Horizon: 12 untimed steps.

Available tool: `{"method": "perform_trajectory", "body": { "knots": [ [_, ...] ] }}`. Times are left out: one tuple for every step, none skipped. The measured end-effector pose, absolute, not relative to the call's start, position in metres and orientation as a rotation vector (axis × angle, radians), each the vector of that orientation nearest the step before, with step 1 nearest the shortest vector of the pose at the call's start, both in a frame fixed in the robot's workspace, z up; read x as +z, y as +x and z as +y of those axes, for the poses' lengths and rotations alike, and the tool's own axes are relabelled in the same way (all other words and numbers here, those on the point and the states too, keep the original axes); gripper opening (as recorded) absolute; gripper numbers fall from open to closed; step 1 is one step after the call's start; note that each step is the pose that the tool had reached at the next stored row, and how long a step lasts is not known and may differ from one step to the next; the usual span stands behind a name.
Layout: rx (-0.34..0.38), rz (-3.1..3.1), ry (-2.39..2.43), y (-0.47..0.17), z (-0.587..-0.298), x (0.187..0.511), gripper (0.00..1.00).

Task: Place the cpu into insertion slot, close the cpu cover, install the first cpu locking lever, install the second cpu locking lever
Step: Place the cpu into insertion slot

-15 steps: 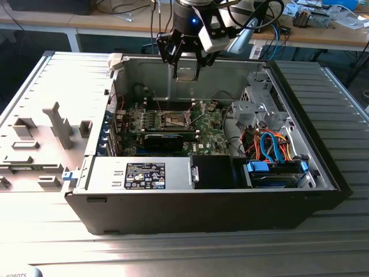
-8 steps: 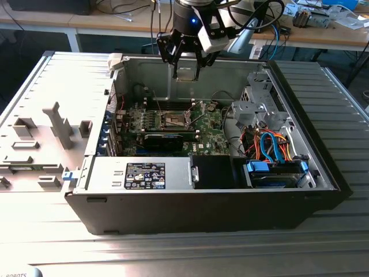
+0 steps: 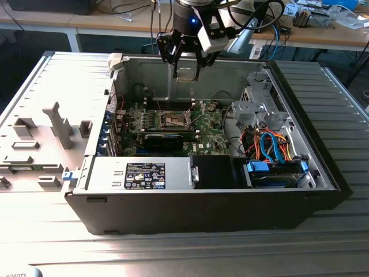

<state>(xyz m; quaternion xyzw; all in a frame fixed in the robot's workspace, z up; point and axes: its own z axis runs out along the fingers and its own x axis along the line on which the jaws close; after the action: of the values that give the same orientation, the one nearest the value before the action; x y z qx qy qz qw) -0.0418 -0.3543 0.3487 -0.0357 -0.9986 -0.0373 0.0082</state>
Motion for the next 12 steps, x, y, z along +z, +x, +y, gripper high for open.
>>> {"method": "perform_trajectory", "body": {
  "knots": [
    [-0.117, -3.121, -0.112, -0.0418, -0.3543, 0.3487, 0.54],
    [-0.117, -3.121, -0.114, -0.0418, -0.3543, 0.3487, 0.54],
    [-0.117, -3.121, -0.116, -0.0418, -0.3543, 0.3487, 0.54],
    [-0.117, -3.121, -0.117, -0.0419, -0.3543, 0.3487, 0.54],
    [-0.117, -3.121, -0.120, -0.0418, -0.3543, 0.3487, 0.54],
    [-0.117, -3.121, -0.124, -0.0419, -0.3543, 0.3487, 0.54],
    [-0.117, -3.121, -0.128, -0.0419, -0.3543, 0.3487, 0.54],
    [-0.117, -3.121, -0.130, -0.0419, -0.3543, 0.3487, 0.54],
    [-0.117, -3.121, -0.132, -0.0418, -0.3543, 0.3487, 0.54],
    [-0.117, -3.121, -0.134, -0.0418, -0.3543, 0.3487, 0.54],
    [-0.117, -3.121, -0.136, -0.0418, -0.3543, 0.3487, 0.54],
    [-0.117, -3.121, -0.138, -0.0418, -0.3543, 0.3487, 0.54]
  ]
}}
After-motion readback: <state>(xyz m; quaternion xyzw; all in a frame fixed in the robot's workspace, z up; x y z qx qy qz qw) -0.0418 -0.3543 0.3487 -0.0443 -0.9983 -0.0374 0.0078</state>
